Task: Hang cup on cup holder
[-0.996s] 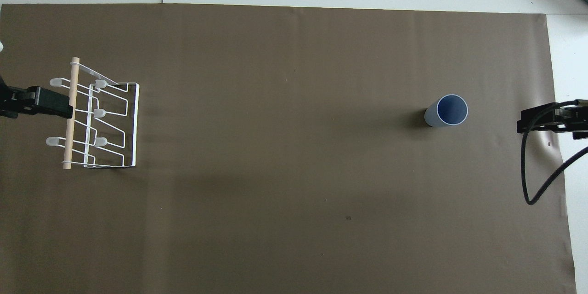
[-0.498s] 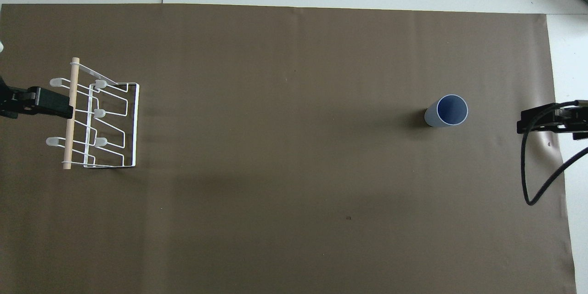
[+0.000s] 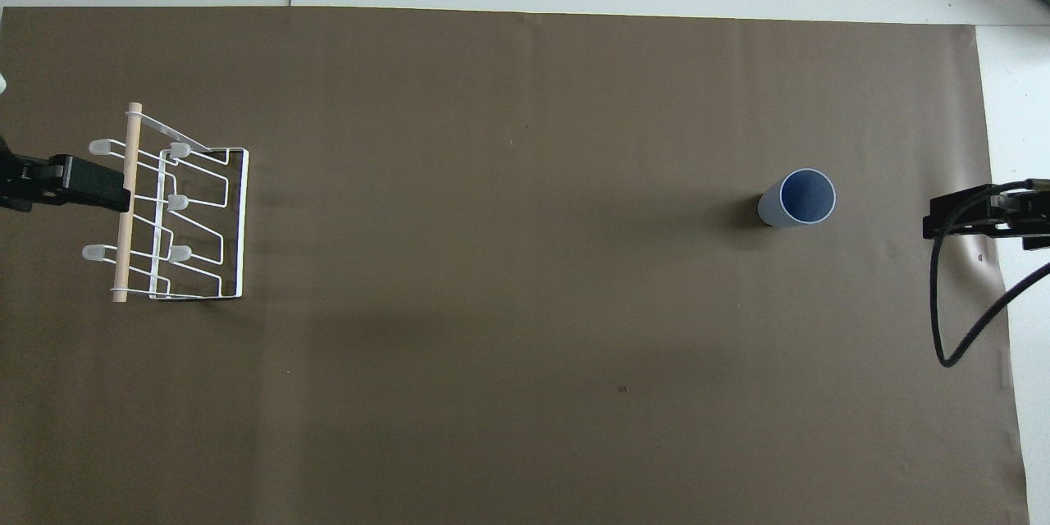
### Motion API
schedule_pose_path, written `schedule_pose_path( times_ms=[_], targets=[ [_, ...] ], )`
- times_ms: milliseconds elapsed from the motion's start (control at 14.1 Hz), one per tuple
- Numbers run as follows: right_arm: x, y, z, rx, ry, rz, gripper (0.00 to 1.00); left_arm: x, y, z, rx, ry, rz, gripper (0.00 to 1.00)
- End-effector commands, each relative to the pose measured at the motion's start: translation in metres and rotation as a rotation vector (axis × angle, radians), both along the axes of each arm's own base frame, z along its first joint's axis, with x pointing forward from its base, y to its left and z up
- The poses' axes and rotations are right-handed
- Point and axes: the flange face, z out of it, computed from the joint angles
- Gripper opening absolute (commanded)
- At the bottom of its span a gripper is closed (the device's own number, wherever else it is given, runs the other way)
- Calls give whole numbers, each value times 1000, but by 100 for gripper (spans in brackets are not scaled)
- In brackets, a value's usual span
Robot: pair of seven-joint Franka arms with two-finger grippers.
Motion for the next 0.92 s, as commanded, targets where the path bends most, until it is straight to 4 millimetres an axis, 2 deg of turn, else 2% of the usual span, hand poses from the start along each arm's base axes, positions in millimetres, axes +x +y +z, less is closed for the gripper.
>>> schedule_pose_path(
  times_ms=[0, 640, 711, 854],
  targets=[
    [-7, 1, 0, 17, -10, 4, 100, -3, 4, -2, 18, -7, -4, 100],
    [-6, 0, -2, 17, -16, 13, 100, -3, 4, -2, 18, -7, -4, 100],
    [-5, -1, -5, 17, -23, 16, 100, -3, 4, -2, 18, -7, -4, 100],
    [0, -6, -21, 16, -41, 53, 100, -3, 5, -2, 18, -7, -2, 100]
  ],
)
